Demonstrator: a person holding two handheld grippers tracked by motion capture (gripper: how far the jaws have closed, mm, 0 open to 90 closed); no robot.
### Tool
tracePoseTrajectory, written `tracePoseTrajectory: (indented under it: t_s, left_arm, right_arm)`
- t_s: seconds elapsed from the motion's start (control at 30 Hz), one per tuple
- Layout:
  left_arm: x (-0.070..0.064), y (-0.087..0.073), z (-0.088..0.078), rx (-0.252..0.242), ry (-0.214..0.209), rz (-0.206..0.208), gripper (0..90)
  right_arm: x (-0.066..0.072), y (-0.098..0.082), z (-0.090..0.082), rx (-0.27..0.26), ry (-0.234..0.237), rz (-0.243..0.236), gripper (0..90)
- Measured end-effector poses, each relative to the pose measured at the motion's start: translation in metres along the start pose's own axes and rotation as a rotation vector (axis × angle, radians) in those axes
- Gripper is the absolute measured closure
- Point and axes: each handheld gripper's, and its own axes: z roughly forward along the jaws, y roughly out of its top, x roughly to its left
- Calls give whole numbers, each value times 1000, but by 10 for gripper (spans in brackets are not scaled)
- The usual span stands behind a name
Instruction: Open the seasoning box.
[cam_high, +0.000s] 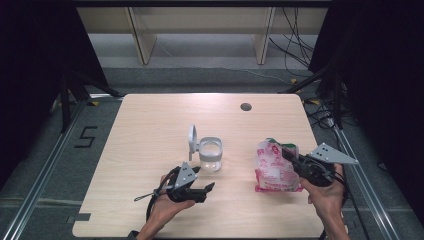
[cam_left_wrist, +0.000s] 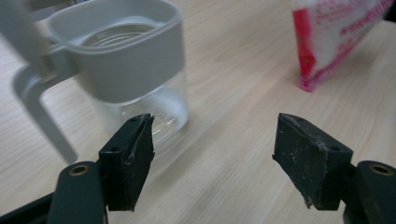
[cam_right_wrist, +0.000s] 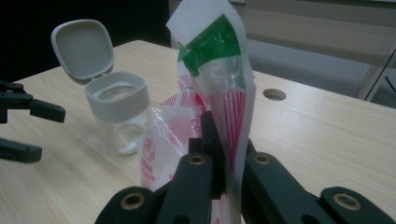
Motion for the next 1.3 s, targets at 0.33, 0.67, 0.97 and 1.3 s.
tracePoseTrajectory:
  t_s: [0.33,0.67,0.97,1.3]
  left_arm:
    - [-30,9,56,11,-65,57,320]
    - [-48,23,87,24,27,162,307]
    - [-51,22,93,-3,14,96,363]
    - [-54,26,97,-67,11,43,455]
  right_arm:
    - [10,15,13,-21,6,-14,900]
    - [23,28,22,-36,16,-36,900]
    - [34,48,23,-108,55,-62,900]
    - [41,60,25,-134,81,-63,900]
